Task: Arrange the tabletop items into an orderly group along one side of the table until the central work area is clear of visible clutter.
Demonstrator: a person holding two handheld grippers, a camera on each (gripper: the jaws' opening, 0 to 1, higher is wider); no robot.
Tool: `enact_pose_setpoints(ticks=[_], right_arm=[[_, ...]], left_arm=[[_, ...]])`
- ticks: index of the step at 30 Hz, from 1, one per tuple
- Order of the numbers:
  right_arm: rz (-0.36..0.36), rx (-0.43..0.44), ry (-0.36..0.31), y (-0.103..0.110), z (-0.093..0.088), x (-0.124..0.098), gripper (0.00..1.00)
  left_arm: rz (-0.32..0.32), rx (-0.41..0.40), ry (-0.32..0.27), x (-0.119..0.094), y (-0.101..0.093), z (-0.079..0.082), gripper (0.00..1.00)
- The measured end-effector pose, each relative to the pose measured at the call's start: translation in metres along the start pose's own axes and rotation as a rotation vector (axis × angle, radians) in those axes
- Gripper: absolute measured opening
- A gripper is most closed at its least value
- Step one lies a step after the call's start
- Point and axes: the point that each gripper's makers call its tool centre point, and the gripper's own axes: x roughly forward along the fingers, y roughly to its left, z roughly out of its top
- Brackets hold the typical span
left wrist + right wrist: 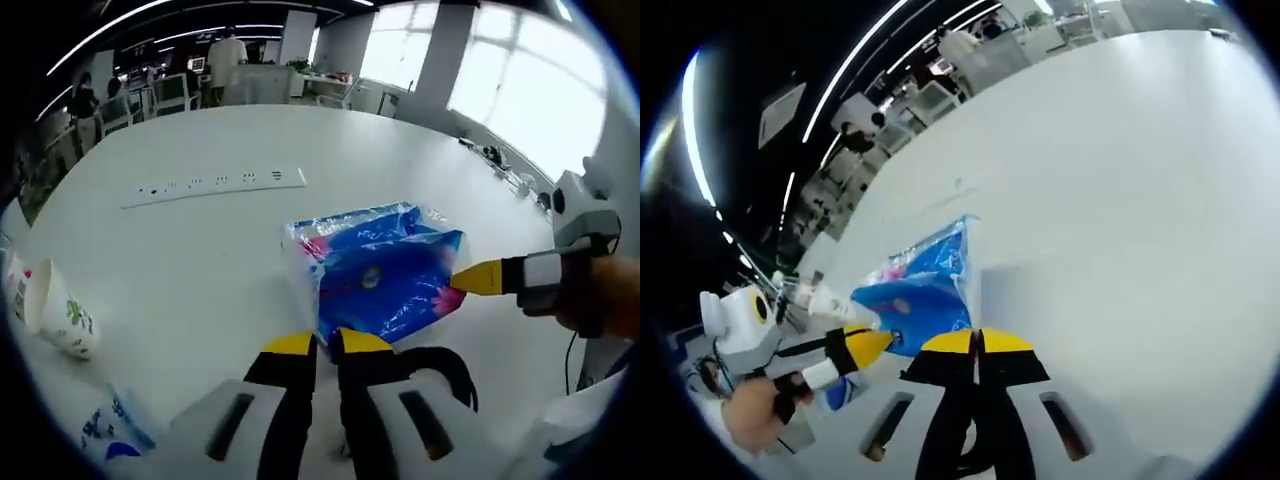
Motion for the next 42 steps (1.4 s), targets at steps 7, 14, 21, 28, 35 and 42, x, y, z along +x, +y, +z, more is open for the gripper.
enact_pose_setpoints(ticks=[7,14,21,28,35,42], right_arm=[[-0.053,-0.037,0.033,-0.012,-0.005,0.007,0.0],[-0.064,-0.052,0.061,-0.017,-0.015,0.011,0.0],[-0.075,-0.067,0.064,-0.02,-0.018,0.013,0.0],[-0.068,-0.071,0.071,-0.022,-0.019,0.016,0.0],[-0.052,-0.076,0.06,-0.02,-0.016,0.015,0.03],[-0.046,-0.078,0.048,-0.019,-0.017,0.011,0.19]], left_arm=[[0.01,-0.009,0.062,0.012,-0.005,-0.013,0.06],[0.003,0.044,0.087,0.017,-0.008,-0.019,0.13],[-0.01,0.045,0.098,0.019,-0.01,-0.021,0.19],[-0.019,0.034,0.107,0.022,-0.011,-0.024,0.2],[-0.024,0.028,0.102,0.022,-0.012,-0.023,0.21],[-0.006,0.032,0.095,0.019,-0.011,-0.023,0.32]])
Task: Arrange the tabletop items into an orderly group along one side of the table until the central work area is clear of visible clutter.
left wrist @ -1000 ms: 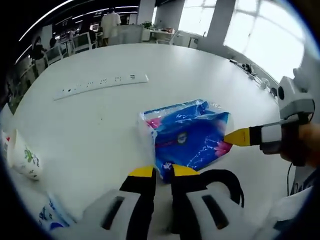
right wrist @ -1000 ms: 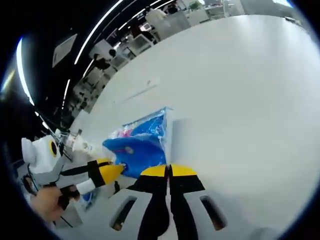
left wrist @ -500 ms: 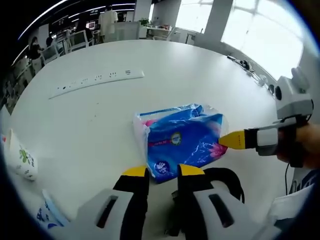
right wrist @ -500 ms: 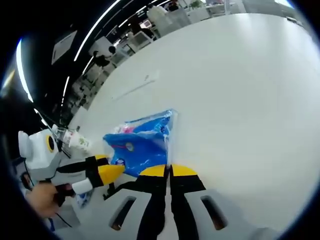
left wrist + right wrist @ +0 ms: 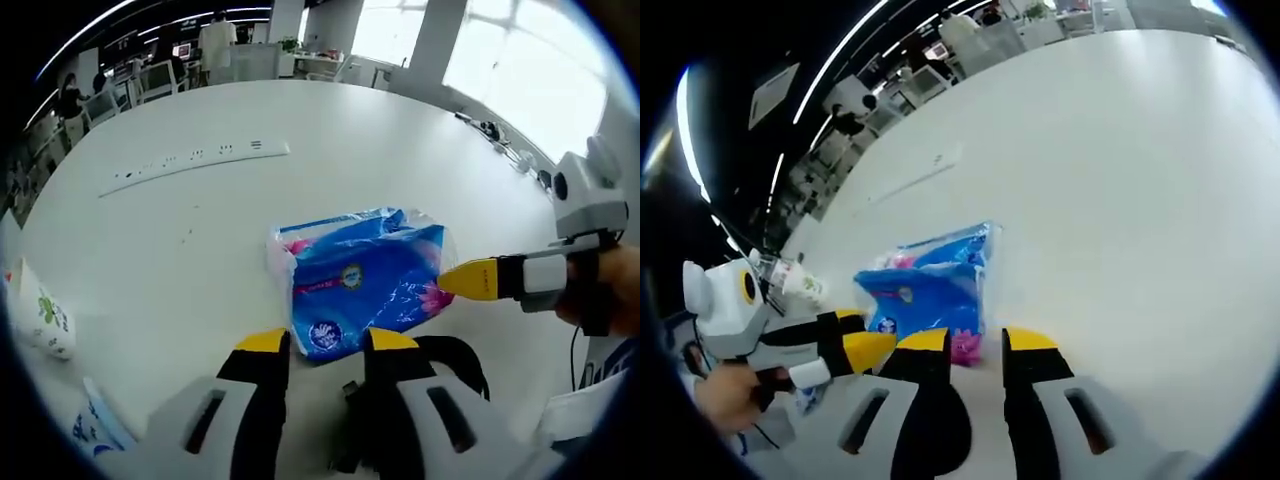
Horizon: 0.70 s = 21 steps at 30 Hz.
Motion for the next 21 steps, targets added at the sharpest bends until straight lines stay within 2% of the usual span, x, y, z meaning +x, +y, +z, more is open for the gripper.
enact_pose_setpoints(ticks=[3,7,9,11,16,21], right_arm=[[-0.011,-0.022,-0.009,-0.002,0.001,-0.004,0.23],[-0.012,-0.045,-0.031,-0.003,0.004,-0.007,0.37],[0.004,-0.049,-0.043,-0.001,0.006,-0.011,0.39],[0.002,-0.061,-0.049,0.0,0.007,-0.014,0.44],[0.003,-0.11,-0.056,0.0,0.009,-0.02,0.66],[0.022,-0.095,-0.063,-0.001,0.008,-0.029,0.71]], left_arm=[[0.016,-0.001,-0.016,-0.002,0.003,0.002,0.43],[0.051,-0.003,-0.055,-0.009,0.011,0.009,0.61],[0.065,-0.023,-0.074,-0.013,0.015,0.013,0.68],[0.079,-0.033,-0.072,-0.016,0.019,0.013,0.74],[0.07,-0.083,-0.082,-0.02,0.019,0.012,0.85],[0.066,-0.073,-0.105,-0.027,0.013,0.015,0.91]])
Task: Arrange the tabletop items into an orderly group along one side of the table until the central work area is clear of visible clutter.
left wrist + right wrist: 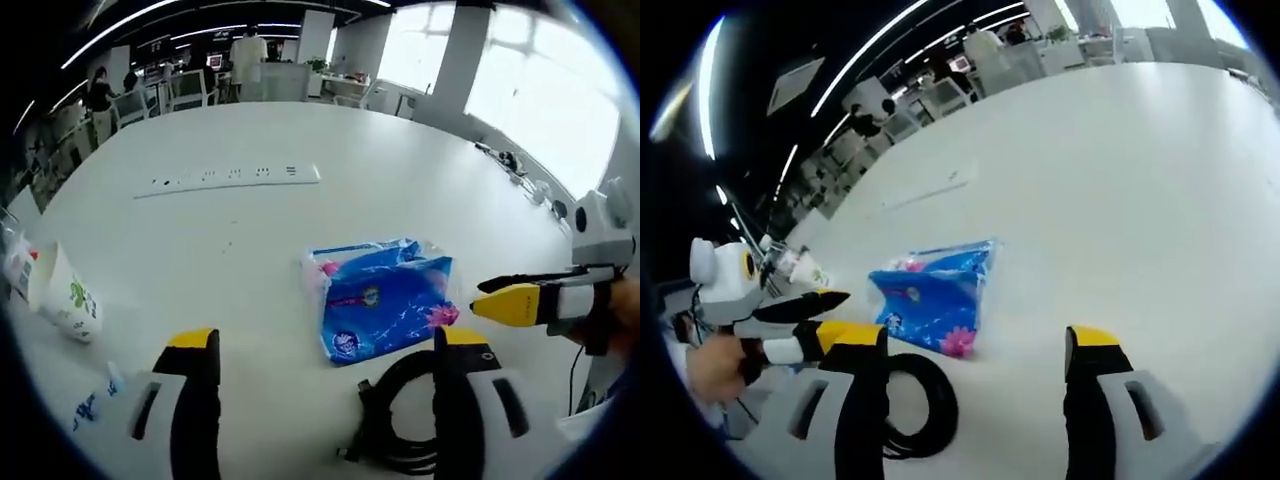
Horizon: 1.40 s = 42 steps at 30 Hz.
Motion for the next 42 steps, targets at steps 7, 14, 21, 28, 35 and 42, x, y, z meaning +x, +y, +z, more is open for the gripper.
enact_pose_setpoints(ticks=[7,14,21,28,35,42], right_arm=[[-0.003,0.018,-0.001,-0.001,-0.004,-0.01,0.71],[0.019,0.015,-0.008,0.002,-0.001,-0.016,0.69],[0.051,-0.043,0.011,0.008,-0.008,-0.02,0.7],[0.071,-0.025,0.016,0.009,-0.017,-0.027,0.7],[0.102,0.0,0.019,0.009,-0.027,-0.043,0.72],[0.116,-0.026,0.023,0.008,-0.036,-0.057,0.72]], left_arm=[[-0.005,-0.017,0.003,-0.009,-0.003,-0.002,0.91],[-0.014,-0.007,-0.016,-0.015,-0.005,-0.001,0.87],[-0.007,-0.017,-0.006,-0.024,0.006,-0.019,0.87],[0.023,0.003,0.024,-0.036,0.017,-0.038,0.86],[-0.005,0.077,0.006,-0.053,0.014,-0.042,0.86],[-0.028,0.165,0.011,-0.066,0.008,-0.056,0.87]])
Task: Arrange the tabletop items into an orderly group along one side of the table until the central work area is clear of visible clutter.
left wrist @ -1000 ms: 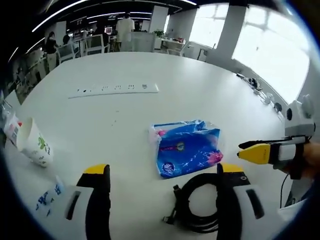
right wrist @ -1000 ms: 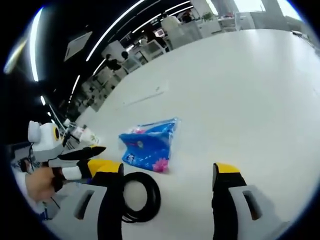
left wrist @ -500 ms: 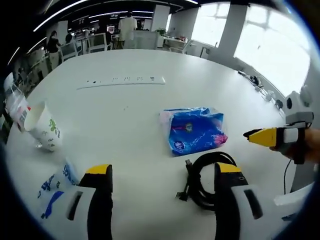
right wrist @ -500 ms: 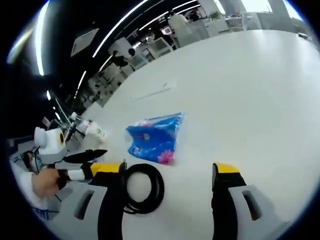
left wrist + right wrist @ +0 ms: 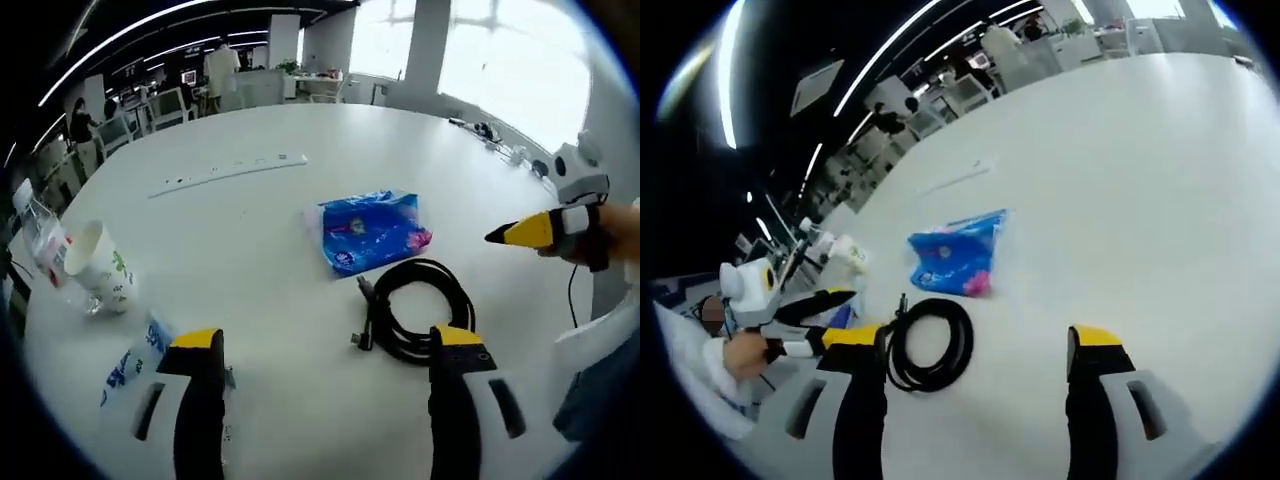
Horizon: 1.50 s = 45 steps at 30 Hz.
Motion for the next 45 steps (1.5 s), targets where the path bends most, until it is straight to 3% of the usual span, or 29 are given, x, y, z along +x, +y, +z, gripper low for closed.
enact_pose_setpoints(ticks=[3,8,18,21,26,35,40,45], right_arm=[[0.003,0.018,-0.011,-0.001,-0.002,-0.006,0.73],[-0.008,0.036,-0.028,-0.001,-0.001,-0.013,0.73],[-0.012,0.048,-0.04,-0.007,-0.004,-0.018,0.72],[-0.034,-0.018,0.0,-0.01,-0.011,-0.019,0.71],[-0.024,0.006,0.002,-0.01,-0.016,-0.018,0.71],[-0.038,-0.03,0.024,-0.014,-0.019,-0.019,0.69],[-0.037,-0.031,0.035,-0.015,-0.025,-0.019,0.69],[-0.04,-0.019,0.036,-0.017,-0.026,-0.02,0.68]], left_arm=[[0.002,0.039,0.002,-0.004,-0.002,-0.003,0.87],[0.001,-0.004,-0.007,-0.009,-0.002,-0.008,0.88],[0.019,0.004,0.013,-0.007,0.001,-0.019,0.87],[0.018,0.021,0.004,-0.007,0.001,-0.017,0.86],[0.015,0.03,-0.004,-0.008,-0.001,-0.015,0.87],[0.023,0.027,-0.02,-0.007,-0.004,-0.015,0.86],[0.046,0.052,-0.051,-0.017,-0.003,-0.009,0.86],[0.092,0.02,-0.087,-0.032,0.006,-0.006,0.86]])
